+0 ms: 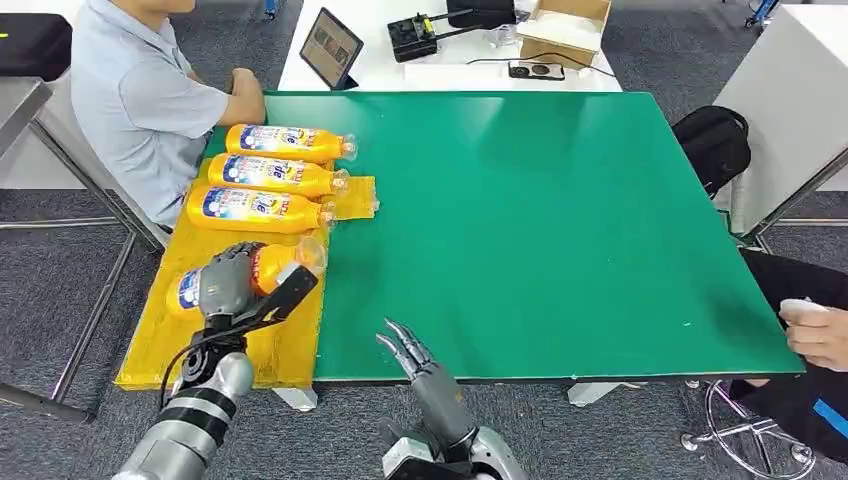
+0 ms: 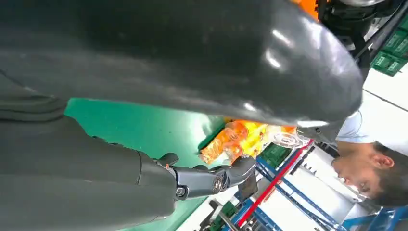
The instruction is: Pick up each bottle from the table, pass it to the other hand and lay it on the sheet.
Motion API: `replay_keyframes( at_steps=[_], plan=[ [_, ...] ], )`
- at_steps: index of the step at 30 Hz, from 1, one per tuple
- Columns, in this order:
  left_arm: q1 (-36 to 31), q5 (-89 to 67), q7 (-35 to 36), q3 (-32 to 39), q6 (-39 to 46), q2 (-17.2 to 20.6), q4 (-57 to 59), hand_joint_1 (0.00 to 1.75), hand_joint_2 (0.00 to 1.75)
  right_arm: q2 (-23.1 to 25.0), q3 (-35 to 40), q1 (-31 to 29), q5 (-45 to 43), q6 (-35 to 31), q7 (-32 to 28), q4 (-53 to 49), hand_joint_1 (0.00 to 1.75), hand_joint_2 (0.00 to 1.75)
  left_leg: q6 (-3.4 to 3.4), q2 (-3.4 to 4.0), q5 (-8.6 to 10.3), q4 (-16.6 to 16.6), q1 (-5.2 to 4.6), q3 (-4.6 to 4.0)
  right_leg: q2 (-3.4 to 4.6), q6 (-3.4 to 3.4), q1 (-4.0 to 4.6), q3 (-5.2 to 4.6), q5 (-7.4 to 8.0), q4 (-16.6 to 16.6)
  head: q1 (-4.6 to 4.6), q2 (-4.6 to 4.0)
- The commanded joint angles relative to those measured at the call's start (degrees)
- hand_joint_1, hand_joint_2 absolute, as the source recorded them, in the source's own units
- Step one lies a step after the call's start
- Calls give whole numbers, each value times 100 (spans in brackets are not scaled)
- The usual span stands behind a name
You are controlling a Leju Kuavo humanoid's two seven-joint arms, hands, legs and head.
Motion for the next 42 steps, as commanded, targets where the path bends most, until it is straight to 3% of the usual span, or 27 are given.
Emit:
replay_keyframes(
  at_steps=[1,6,7,8,9,10,19,21,28,35,42],
  plan=[
    [-403,-726,472,-84,292,-33,1101,175,175,-466,255,181,153,6,231,-43,0,0,10,-9,-1,-8,-3,21,-16,-12,1,25,-5,-8,0,0],
    [-278,-678,387,16,233,-263,1590,169,175,-408,-95,373,-84,-508,198,-223,0,0,11,-11,-5,-12,-5,33,-19,-13,-1,38,-9,-12,2,0],
    [-214,-553,297,72,156,-325,1571,126,175,-365,-152,382,-120,-549,188,-258,0,0,9,-8,-4,-9,-6,24,-13,-9,-3,29,-7,-7,0,0],
    [-87,-272,57,144,-87,-430,1451,12,175,-325,-190,399,-168,-547,159,-297,0,0,7,-2,-3,-7,-7,19,-7,-7,-4,22,-5,-5,2,0],
    [31,37,-101,224,-375,-520,1303,0,175,-324,-173,405,-146,-560,149,-295,0,0,11,-3,-7,-10,-8,31,-11,-12,-4,35,-9,-9,0,0],
    [186,347,-239,236,-692,-603,1086,0,175,-320,-168,422,-147,-587,157,-270,0,0,9,-1,-6,-8,-7,27,-7,-10,-3,30,-7,-8,0,0],
    [199,351,-236,217,-697,-597,1035,0,175,-324,-167,437,-146,-597,157,-250,0,0,7,-18,-3,-6,-7,35,-19,-9,-4,45,-4,-7,0,0],
    [408,1039,-435,255,-1483,-691,715,0,175,-311,-198,429,-212,-606,151,-202,0,0,9,-15,-3,-8,-9,40,-18,-10,-6,48,-4,-8,0,0],
    [1046,1515,-496,-462,-2032,-623,-230,0,175,-316,-309,388,-306,-658,0,-81,0,0,15,-12,-4,-17,-12,82,-16,-16,-5,90,-2,-21,0,0],
    [1373,2896,-831,-603,-2845,-502,-1108,0,175,-348,-387,340,-420,-603,-188,135,0,0,12,-11,-4,-17,-13,78,-19,-17,-6,83,-5,-16,0,0],
    [1763,4046,-1318,-734,-2761,-510,-2345,0,175,-380,-373,348,-491,-639,-285,183,0,0,20,0,-13,-18,-12,83,-13,-26,-2,89,-8,-22,0,0]
  ],
)
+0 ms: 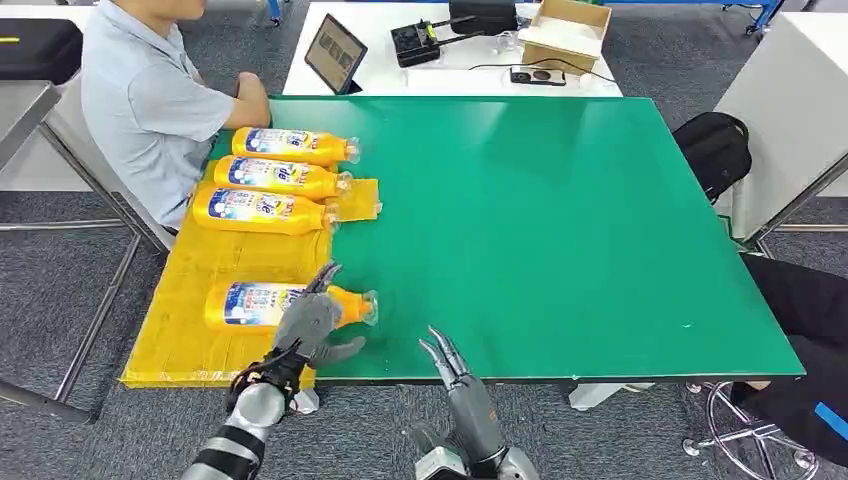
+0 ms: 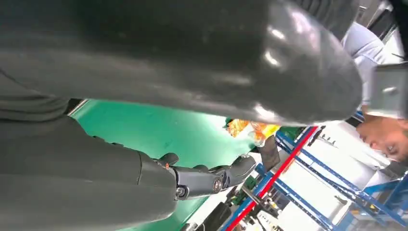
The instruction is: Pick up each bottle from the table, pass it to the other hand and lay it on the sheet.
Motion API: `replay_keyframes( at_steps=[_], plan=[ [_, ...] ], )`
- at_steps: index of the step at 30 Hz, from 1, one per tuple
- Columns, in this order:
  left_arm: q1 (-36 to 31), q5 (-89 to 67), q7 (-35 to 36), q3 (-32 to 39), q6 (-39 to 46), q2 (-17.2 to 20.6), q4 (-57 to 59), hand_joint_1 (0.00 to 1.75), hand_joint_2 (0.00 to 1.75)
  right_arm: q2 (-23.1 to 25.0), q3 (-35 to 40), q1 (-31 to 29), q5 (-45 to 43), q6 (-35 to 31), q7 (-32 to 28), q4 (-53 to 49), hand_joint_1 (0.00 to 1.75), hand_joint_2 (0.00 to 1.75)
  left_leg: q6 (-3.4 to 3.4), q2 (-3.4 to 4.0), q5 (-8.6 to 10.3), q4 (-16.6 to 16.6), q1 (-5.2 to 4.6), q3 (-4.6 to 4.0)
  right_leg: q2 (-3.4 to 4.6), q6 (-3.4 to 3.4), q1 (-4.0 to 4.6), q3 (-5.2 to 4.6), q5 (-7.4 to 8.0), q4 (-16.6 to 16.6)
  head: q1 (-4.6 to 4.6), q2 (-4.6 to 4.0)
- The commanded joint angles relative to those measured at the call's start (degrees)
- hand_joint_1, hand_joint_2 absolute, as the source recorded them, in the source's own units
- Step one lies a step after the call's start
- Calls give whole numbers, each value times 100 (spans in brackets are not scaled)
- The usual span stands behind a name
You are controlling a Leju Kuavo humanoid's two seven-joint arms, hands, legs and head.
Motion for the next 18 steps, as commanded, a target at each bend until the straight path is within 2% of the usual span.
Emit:
replay_keyframes(
  at_steps=[1,5,8,10,11,18],
  plan=[
    [625,910,-291,-312,81,178,-1340,0,175,-95,-96,-101,-93,-14,-104,367,0,0,15,31,-11,-11,-1,18,17,-27,6,10,-1,-14,0,0],
    [713,1323,-649,-253,569,49,-1765,0,175,-73,-100,-78,-123,-84,-165,272,0,0,7,13,-5,0,0,-18,5,-14,3,-23,0,0,0,0],
    [854,1704,-1056,-414,1094,-119,-2292,0,175,122,-307,23,-584,-240,-666,-238,0,0,8,10,-6,5,0,-32,-2,-16,3,-35,-3,5,0,0],
    [954,1927,-1193,-528,1291,-213,-2508,0,175,267,-411,80,-758,-380,-770,-628,0,0,7,10,-7,7,-1,-35,-1,-15,3,-42,-4,8,-2,0],
    [1007,2173,-1304,-599,1473,-266,-2604,0,175,315,-413,126,-885,-506,-770,-858,0,175,9,11,-10,9,-2,-34,-1,-17,2,-41,-6,10,2,0],
    [1243,3060,-1376,-577,1632,-230,-2742,0,175,283,-449,444,-1153,-704,-770,-1382,0,175,8,8,-6,-3,-2,-28,-4,-16,2,-34,-4,-2,0,0]
  ],
)
